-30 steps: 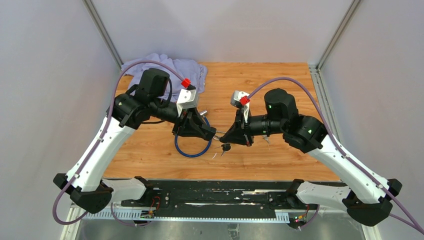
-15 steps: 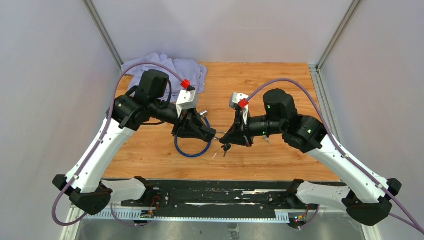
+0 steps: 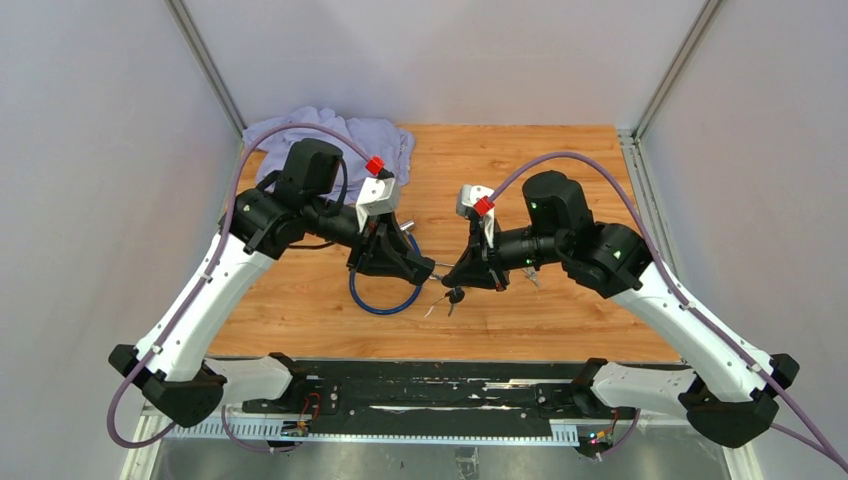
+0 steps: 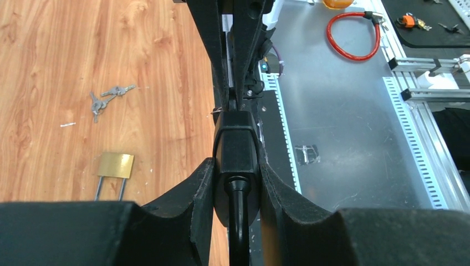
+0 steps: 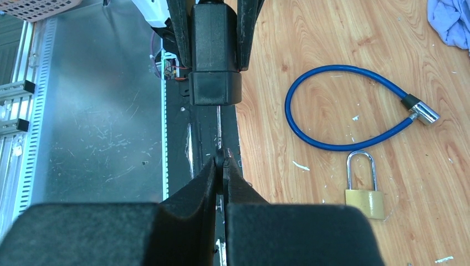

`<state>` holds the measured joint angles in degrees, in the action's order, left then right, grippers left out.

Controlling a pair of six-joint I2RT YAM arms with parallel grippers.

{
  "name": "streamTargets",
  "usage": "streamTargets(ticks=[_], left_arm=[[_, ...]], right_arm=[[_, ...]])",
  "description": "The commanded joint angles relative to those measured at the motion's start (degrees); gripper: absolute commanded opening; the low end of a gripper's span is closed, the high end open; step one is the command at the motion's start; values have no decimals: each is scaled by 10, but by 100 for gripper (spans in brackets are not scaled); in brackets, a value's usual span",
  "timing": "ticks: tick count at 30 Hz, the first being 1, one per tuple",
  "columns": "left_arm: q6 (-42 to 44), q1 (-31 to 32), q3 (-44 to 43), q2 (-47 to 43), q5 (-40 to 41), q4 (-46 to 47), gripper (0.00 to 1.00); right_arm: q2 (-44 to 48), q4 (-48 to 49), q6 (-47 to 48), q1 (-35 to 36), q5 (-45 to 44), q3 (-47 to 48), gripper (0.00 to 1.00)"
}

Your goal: Unlock with the key

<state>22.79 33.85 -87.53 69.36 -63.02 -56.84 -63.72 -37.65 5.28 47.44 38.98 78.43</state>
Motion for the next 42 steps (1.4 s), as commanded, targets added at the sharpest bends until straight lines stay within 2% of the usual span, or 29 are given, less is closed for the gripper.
streamTargets(ticks=[1,8,18,24,35,42], left_arm=[[-33,19,-11,1,-135,4,0],[-38,19,-8,0,-155,4,0],[-52,19,-1,2,-200,5,0],[-57,19,-2,9,-206,4,0],[-93,19,1,16,-267,4,0],[-102,19,6,10,-268,4,0]], right_arm=[[-17,70,44,-17,-71,9,0],[-25,85,56,-33,-70,-1,0],[-17,100,67,-55,-17,-4,0],[-9,105,64,-61,-27,-16,0],[2,114,65,-65,-45,-34,0],[4,113,64,-66,-47,-35,1]])
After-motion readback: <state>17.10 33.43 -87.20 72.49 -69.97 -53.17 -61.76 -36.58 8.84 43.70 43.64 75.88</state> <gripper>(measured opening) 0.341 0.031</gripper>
